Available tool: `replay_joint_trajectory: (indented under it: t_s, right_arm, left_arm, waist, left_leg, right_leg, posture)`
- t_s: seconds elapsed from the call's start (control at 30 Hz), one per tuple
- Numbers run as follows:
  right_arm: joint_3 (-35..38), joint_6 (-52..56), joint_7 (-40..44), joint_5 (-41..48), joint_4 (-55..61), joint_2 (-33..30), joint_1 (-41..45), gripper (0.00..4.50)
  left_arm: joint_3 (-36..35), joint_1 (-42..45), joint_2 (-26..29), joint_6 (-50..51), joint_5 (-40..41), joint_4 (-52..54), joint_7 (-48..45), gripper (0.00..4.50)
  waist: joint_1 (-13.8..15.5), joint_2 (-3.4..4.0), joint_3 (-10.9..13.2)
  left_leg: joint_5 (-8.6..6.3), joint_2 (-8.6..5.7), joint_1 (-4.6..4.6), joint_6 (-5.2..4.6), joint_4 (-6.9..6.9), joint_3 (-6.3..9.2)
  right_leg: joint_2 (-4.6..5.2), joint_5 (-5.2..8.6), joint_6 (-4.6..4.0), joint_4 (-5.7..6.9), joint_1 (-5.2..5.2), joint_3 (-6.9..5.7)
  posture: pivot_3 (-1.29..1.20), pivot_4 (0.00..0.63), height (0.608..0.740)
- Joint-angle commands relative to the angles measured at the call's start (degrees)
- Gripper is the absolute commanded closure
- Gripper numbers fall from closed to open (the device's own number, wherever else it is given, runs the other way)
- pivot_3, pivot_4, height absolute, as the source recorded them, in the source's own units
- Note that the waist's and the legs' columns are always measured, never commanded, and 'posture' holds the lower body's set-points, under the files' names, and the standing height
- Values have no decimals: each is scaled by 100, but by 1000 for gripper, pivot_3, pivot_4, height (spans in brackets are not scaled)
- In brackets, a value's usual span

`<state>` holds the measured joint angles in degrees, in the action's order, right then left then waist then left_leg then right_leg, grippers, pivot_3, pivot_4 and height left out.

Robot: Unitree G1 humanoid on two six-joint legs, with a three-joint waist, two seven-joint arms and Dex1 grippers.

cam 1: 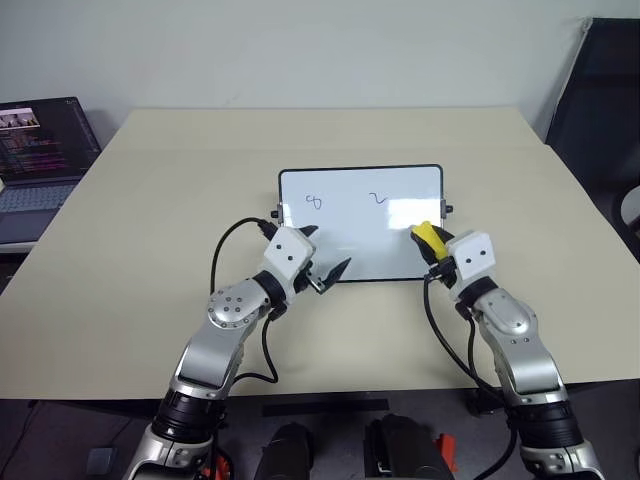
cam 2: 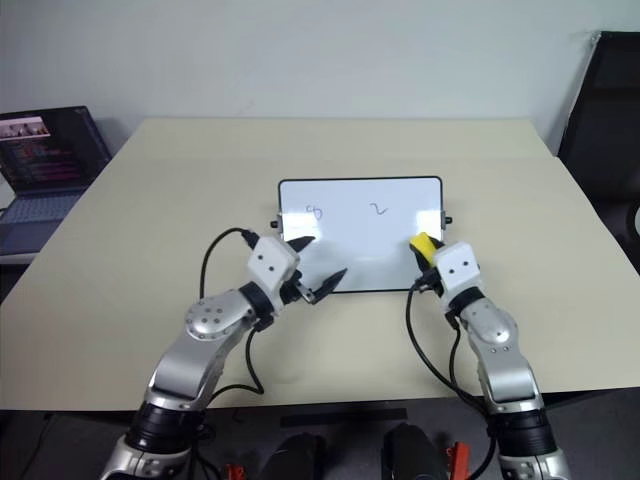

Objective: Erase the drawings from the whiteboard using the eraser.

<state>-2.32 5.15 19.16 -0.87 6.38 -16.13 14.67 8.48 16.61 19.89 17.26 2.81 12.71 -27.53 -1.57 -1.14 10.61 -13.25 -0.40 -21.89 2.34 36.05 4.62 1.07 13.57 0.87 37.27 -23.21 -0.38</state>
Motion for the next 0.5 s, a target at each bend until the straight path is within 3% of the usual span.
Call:
replay_joint_trajectory:
  t_s: [0.03,0.5]
  right_arm:
    - [-43,-270,25,70,-224,108,380,3394]
    - [-474,-1061,40,-197,-2212,594,2064,3394]
  left_arm:
    - [-93,125,-14,-105,-191,10,239,0]
    - [-49,143,-54,-194,-177,-70,194,0]
  waist:
    - [0,0,0]
    - [-4,1,0]
  left_leg:
    - [0,0,-1,0,0,0]
    - [0,2,0,0,0,-1]
  right_leg:
    - [0,0,0,0,0,0]
    - [1,-2,-2,4,-2,2]
  posture:
    - [0,150,740]
    - [0,150,740]
